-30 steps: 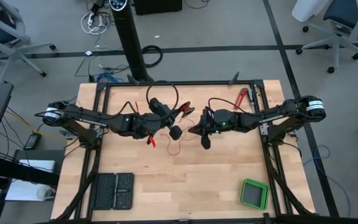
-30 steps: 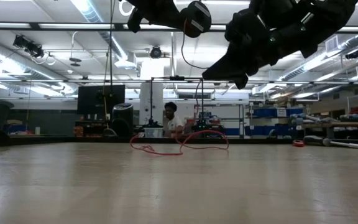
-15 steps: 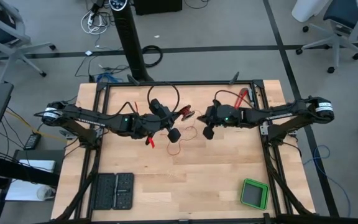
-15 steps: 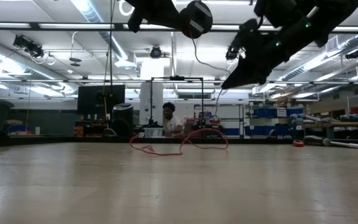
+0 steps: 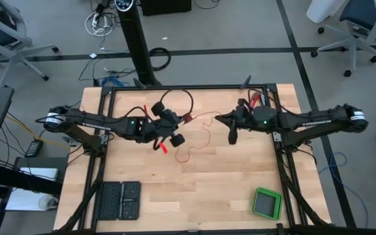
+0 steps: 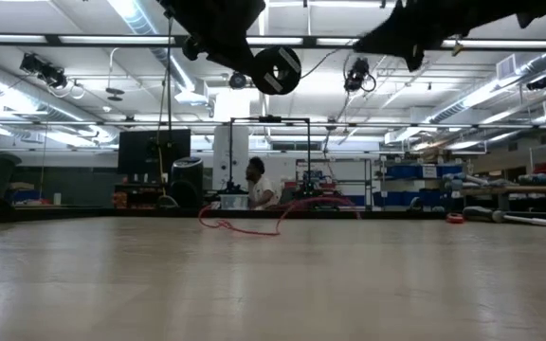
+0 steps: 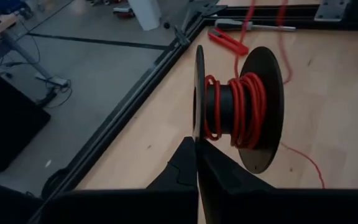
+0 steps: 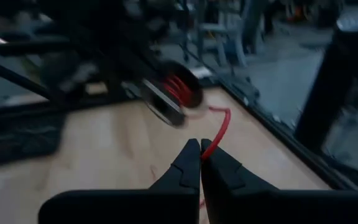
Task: Coil cords
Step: Coil the red wire onto the black spool
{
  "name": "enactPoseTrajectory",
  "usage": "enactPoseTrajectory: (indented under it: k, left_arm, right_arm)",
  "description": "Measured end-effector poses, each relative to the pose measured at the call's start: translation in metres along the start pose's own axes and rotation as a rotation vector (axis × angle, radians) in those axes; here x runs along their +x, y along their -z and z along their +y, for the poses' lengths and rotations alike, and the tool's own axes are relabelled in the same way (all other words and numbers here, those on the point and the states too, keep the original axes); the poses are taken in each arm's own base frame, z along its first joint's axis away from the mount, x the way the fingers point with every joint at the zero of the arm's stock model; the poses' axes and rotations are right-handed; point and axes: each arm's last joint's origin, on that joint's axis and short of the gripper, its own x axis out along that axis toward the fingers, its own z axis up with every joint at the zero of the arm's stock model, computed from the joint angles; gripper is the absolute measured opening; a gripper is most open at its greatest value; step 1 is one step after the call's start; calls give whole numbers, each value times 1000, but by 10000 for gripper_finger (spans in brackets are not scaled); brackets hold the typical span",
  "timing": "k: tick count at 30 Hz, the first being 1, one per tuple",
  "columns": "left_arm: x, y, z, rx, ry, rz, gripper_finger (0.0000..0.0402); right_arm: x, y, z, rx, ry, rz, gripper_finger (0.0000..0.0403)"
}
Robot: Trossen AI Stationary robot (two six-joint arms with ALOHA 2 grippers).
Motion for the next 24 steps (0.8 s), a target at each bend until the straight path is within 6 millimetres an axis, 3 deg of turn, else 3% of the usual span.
enactPoseTrajectory:
  k: [10, 18, 24]
  left_arm:
    - [5, 2, -3, -12, 45, 16, 1]
    - [23, 3, -18, -10, 58, -32, 1]
    - [27, -2, -16, -87, 40, -71, 1]
  right_arm:
    - [18, -10, 31, -48, -54, -213, 0]
    - [52, -14, 54, -120, -99, -166, 0]
    - [68, -13, 68, -167, -175, -76, 0]
